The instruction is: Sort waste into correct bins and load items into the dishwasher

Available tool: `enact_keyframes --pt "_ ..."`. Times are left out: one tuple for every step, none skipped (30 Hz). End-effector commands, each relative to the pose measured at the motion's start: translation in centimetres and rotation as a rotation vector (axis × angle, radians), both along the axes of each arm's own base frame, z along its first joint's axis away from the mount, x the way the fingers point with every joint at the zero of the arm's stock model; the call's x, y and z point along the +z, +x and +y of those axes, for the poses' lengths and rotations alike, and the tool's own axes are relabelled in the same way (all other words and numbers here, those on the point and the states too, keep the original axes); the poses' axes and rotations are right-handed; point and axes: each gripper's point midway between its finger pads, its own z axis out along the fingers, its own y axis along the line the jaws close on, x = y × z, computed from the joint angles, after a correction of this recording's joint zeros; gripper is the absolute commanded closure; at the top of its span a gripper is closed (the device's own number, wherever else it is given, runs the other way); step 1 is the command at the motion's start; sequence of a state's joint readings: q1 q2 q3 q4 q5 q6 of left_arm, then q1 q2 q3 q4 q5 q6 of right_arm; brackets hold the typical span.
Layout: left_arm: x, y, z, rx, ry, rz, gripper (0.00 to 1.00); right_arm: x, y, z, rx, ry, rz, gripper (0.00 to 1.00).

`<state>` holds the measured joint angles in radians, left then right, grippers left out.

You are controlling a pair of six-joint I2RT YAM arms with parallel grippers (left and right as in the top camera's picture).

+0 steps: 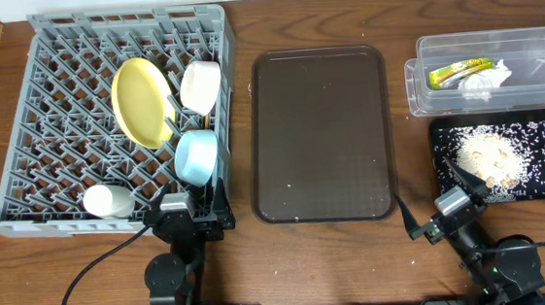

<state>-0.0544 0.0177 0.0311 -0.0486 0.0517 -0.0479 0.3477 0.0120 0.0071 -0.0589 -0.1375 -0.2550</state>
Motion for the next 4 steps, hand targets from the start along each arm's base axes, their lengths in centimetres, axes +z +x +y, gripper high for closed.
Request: enact_keyframes --pt "-1.76 0.02 0.21 0.011 0.015 0.045 0.02 -0.06 0.13 -0.33 -0.015 -0.004 -0.001 0.01" --pt "-1.76 0.02 0.21 0.011 0.015 0.045 0.02 -0.06 0.13 -0.33 -0.015 -0.004 -0.001 0.01" --pt "-1.76 0.02 0.21 0.011 0.015 0.045 0.02 -0.06 0.13 -0.33 -0.015 -0.004 -0.001 0.01" --pt "-1.78 0.02 0.21 0.011 0.015 0.046 0.02 -0.06 0.13 -0.33 -0.015 -0.004 -0.001 0.01"
